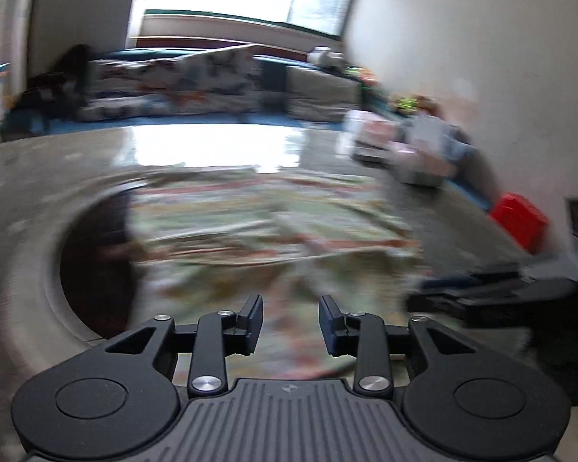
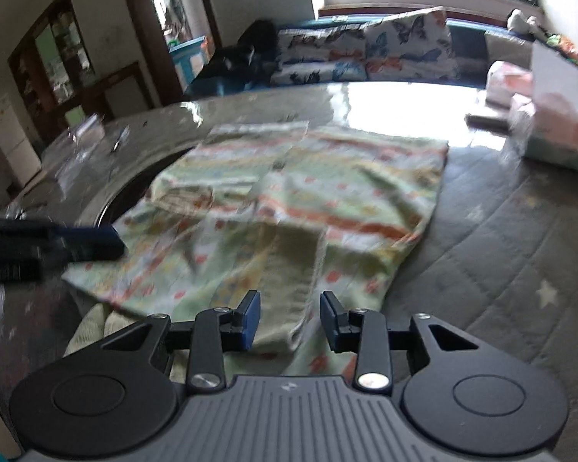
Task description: Fold clothes
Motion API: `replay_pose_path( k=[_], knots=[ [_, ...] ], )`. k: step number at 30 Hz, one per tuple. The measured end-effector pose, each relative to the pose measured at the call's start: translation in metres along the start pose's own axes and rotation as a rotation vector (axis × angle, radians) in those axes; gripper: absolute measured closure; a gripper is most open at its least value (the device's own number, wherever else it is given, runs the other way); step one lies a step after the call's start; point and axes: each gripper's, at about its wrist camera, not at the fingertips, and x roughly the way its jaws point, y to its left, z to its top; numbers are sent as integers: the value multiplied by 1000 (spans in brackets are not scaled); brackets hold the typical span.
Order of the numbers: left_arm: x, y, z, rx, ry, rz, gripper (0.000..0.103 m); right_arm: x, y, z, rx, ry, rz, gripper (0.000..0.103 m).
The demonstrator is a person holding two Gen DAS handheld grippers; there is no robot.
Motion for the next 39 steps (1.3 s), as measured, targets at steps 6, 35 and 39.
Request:
replay_pose_path(
  k=[6, 35, 39],
  knots=[
    [-7, 44, -14, -57, 26, 130, 59, -2, 4, 0, 3, 20, 9, 89],
    [-16, 38, -4, 66, 28, 75, 86, -36, 6, -3, 76, -8, 25, 99],
    [-6, 34, 6, 94, 31, 57, 86, -28, 0, -6, 81, 44, 13, 94]
  ],
)
